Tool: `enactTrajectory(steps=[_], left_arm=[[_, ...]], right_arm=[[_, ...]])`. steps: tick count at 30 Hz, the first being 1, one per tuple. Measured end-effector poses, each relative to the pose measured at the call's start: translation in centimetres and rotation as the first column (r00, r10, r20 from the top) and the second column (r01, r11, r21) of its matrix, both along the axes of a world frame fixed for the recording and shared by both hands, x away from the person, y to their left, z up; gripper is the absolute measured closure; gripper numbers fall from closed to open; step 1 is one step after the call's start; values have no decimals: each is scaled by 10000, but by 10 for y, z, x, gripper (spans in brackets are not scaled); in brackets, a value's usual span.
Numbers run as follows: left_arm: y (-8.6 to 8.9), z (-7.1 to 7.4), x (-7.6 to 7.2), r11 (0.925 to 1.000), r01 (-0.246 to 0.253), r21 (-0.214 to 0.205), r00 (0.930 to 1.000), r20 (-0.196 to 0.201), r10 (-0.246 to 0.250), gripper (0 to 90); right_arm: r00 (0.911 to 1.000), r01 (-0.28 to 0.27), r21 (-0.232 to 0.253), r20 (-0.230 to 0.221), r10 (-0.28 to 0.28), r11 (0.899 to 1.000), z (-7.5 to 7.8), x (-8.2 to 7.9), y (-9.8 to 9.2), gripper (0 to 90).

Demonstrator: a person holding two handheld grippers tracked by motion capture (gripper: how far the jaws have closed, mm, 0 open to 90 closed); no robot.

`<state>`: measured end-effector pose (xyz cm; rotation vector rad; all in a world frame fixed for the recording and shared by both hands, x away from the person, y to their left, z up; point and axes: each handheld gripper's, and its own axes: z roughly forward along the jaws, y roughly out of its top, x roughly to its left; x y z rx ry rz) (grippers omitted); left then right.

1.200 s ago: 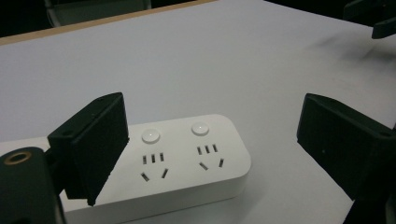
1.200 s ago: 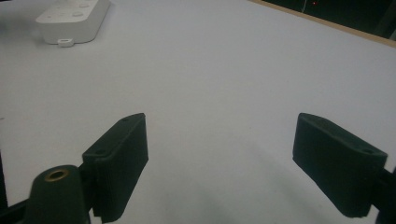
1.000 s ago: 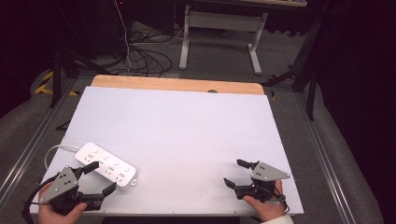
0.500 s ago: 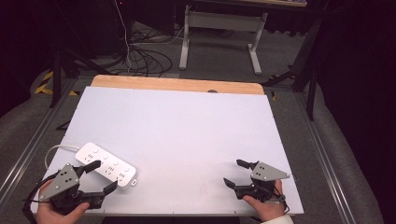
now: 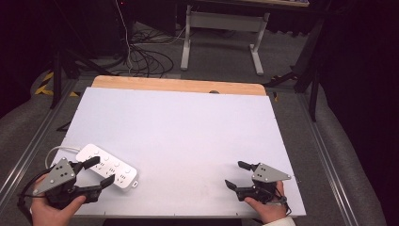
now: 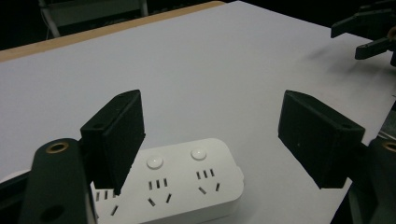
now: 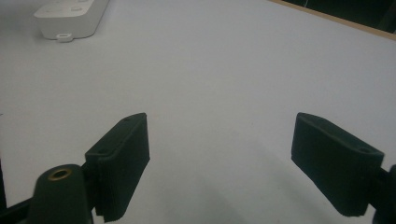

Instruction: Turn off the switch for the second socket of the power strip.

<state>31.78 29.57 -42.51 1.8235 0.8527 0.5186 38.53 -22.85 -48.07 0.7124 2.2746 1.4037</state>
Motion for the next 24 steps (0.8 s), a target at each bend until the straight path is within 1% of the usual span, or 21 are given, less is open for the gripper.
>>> enactTrajectory(steps=[3, 4, 6, 8, 9, 10, 12, 13, 14, 15, 16, 17, 18, 19, 21, 22, 23, 24], left_arm=[[0, 2, 3, 9998, 70, 194, 9999, 75, -71, 232], [0, 2, 3, 9999, 44, 111, 10000, 17, -44, 232], [0, 3, 4, 9998, 66, 200, 9999, 88, -67, 231], [0, 3, 5, 9998, 69, 181, 10000, 40, -70, 235], [0, 3, 5, 9998, 92, 184, 10000, 25, -93, 272], [0, 4, 6, 9996, 169, 246, 9999, 11, -169, 272], [1, 6, 6, 9994, 160, 300, 9999, 1, -160, 319], [1, 7, 7, 9995, 155, 272, 9999, -39, -154, 359], [1, 8, 8, 9995, 154, 293, 9999, -24, -153, 418], [2, 10, 8, 9994, 162, 311, 9998, -73, -160, 518], [3, 11, 10, 9992, 182, 367, 9998, -95, -179, 567], [4, 11, 11, 9994, 170, 290, 9997, -175, -165, 567], [5, 12, 12, 9993, 217, 310, 9996, -181, -211, 619], [6, 13, 14, 9992, 223, 325, 9996, -205, -217, 717], [7, 15, 17, 9993, 237, 272, 9993, -305, -228, 811], [8, 16, 18, 9992, 239, 305, 9991, -366, -228, 811], [10, 16, 20, 9992, 225, 342, 9991, -360, -213, 888], [11, 17, 22, 9992, 178, 352, 9990, -418, -163, 888]], right_arm=[[10000, 1, -9, 1, -1, 10000, 0, 0, 0, 200], [10000, -2, -13, 0, 2, 10000, 0, 0, 0, 201], [10000, -12, -14, -4, 12, 10000, 0, 0, 0, 201], [10000, -7, -11, -10, 7, 10000, 0, 0, 0, 201], [10000, -12, -15, -5, 12, 10000, 0, 0, 0, 202], [10000, -12, -15, -5, 12, 10000, 0, 0, 0, 202], [10000, -26, -21, -8, 26, 10000, 0, 0, 0, 203], [10000, -34, -29, -4, 34, 10000, 0, 0, 0, 204], [10000, -40, -33, -1, 40, 10000, 0, 0, 0, 205], [10000, -47, -41, 3, 47, 10000, 0, 0, 0, 206], [10000, -48, -38, 3, 48, 10000, 0, 0, 0, 206], [10000, -48, -38, 3, 48, 10000, 0, 0, 0, 206], [10000, -47, -35, -2, 47, 10000, 0, 0, 0, 206], [10000, -51, -41, -6, 51, 10000, 0, 0, 0, 207], [10000, -55, -40, -5, 55, 10000, 0, 0, 0, 207], [10000, -55, -40, -5, 55, 10000, 0, 0, 0, 207], [10000, -62, -44, -6, 62, 10000, 0, 0, 0, 208], [10000, -62, -44, -6, 62, 10000, 0, 0, 0, 208]])
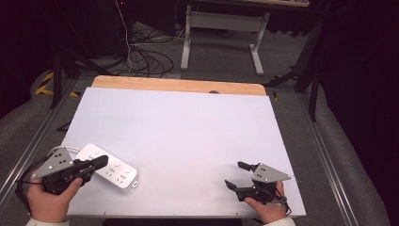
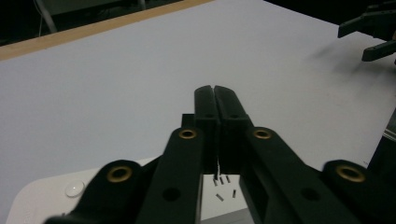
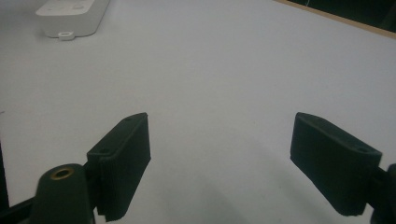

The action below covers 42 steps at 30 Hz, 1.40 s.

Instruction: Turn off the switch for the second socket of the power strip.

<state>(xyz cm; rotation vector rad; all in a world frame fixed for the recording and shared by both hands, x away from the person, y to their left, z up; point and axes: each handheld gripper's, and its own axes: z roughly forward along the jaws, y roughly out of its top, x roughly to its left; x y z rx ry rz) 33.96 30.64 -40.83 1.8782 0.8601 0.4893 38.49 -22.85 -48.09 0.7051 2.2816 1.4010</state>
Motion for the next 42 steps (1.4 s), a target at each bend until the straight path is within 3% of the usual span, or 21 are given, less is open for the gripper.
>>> enactTrajectory(steps=[3, 12, 27, 30, 37, 42], left_arm=[[2, 0, 4, 9994, -320, -155, 9992, -241, 316, 898], [7, -2, 17, 9967, -807, 55, 9951, -567, 809, 898], [14, -11, 42, 9914, -1067, 761, 9830, -1416, 1167, 898], [14, -14, 48, 9892, -1147, 910, 9764, -1729, 1291, 898], [10, -20, 54, 9845, -1186, 1296, 9687, -2028, 1433, 898], [9, -25, 60, 9787, -1191, 1672, 9594, -2345, 1568, 898]], right_arm=[[10000, -20, -13, -17, 20, 10000, 0, 0, 0, 209], [10000, -54, -72, -25, 54, 10000, 0, 0, 0, 218], [10000, -81, -124, -50, 80, 9999, -1, 0, 1, 219], [10000, -81, -103, -58, 81, 9999, -1, 0, 1, 219], [9999, -64, -109, -83, 63, 9999, -1, 1, 1, 219], [9999, -78, -123, -79, 77, 9999, -2, 1, 1, 218]])
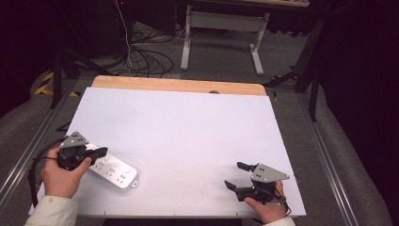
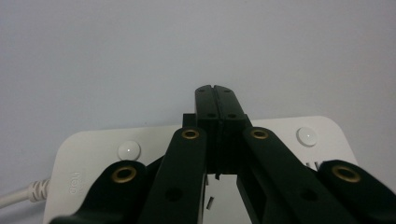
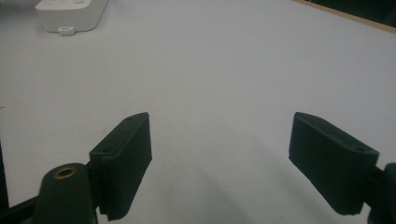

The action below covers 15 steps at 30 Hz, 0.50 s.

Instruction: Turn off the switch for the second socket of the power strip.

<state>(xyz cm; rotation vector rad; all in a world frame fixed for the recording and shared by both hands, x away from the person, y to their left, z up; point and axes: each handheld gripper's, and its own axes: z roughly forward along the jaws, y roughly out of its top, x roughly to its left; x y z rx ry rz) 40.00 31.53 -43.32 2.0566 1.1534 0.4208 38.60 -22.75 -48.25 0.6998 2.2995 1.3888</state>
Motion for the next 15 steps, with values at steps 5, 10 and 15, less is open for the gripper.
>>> enactTrajectory(steps=[5, 10, 15], left_arm=[[-2, -3, 3, 9999, 7, 136, 9997, -226, -4, 898], [-2, -5, 5, 9989, -47, 475, 9990, -435, 68, 898], [-4, -8, 7, 9979, -77, 643, 9979, -640, 118, 898]], right_arm=[[10000, 15, -1, -22, -15, 10000, 0, 0, 0, 218], [10000, 13, -4, -21, -13, 10000, 0, 0, 0, 219], [10000, -6, 8, -27, 6, 10000, 0, 0, 0, 219]])
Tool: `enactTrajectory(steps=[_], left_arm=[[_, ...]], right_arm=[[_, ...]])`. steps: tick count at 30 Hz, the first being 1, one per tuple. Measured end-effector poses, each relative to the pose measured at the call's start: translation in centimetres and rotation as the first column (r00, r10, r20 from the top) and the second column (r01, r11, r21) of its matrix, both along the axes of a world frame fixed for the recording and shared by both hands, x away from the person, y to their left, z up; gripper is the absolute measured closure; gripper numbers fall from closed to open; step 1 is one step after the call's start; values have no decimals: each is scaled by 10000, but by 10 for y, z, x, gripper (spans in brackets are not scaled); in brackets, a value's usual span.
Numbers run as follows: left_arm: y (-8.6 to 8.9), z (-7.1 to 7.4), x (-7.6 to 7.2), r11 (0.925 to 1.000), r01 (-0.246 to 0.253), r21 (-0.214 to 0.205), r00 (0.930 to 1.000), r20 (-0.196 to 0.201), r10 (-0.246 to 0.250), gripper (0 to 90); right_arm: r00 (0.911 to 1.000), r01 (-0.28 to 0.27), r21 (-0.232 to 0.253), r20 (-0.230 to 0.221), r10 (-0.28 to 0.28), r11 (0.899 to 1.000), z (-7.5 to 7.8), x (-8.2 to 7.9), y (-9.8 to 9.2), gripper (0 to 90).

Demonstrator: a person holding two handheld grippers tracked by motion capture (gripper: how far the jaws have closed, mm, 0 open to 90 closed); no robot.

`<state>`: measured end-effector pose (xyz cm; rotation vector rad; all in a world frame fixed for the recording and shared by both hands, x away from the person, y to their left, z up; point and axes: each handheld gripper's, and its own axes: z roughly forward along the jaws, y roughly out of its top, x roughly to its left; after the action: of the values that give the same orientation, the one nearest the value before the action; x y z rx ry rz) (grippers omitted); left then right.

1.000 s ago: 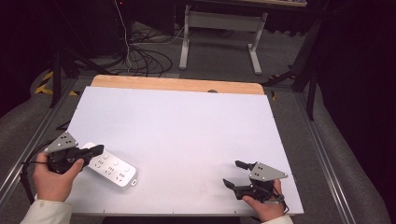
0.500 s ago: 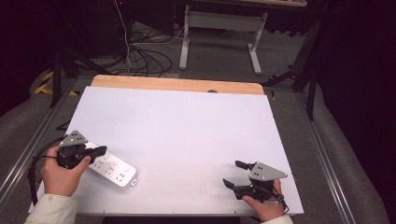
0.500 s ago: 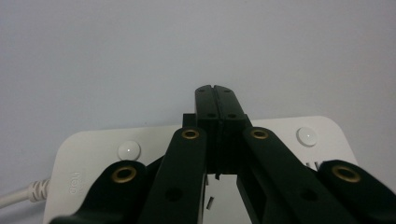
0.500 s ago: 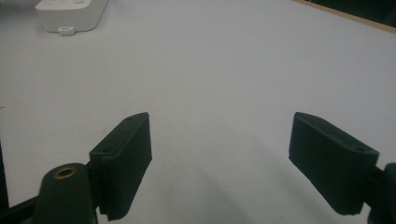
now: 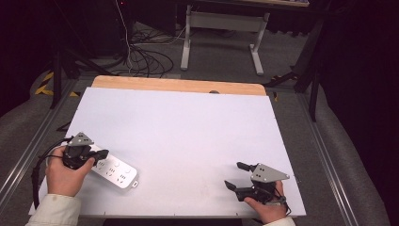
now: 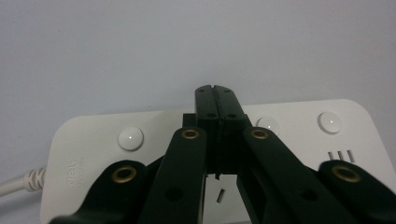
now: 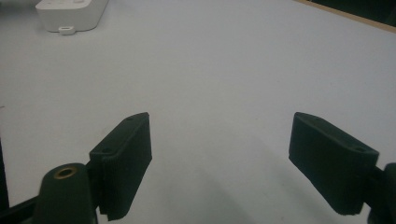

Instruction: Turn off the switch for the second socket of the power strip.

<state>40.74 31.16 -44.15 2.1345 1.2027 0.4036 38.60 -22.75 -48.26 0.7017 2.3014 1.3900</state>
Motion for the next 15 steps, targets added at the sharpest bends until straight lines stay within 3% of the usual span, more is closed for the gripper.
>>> enactTrajectory(steps=[15], left_arm=[[-3, -6, 5, 9983, 68, 572, 9993, -368, -47, 898]], right_arm=[[10000, -17, -48, 9, 17, 10000, 0, 0, 0, 219]])
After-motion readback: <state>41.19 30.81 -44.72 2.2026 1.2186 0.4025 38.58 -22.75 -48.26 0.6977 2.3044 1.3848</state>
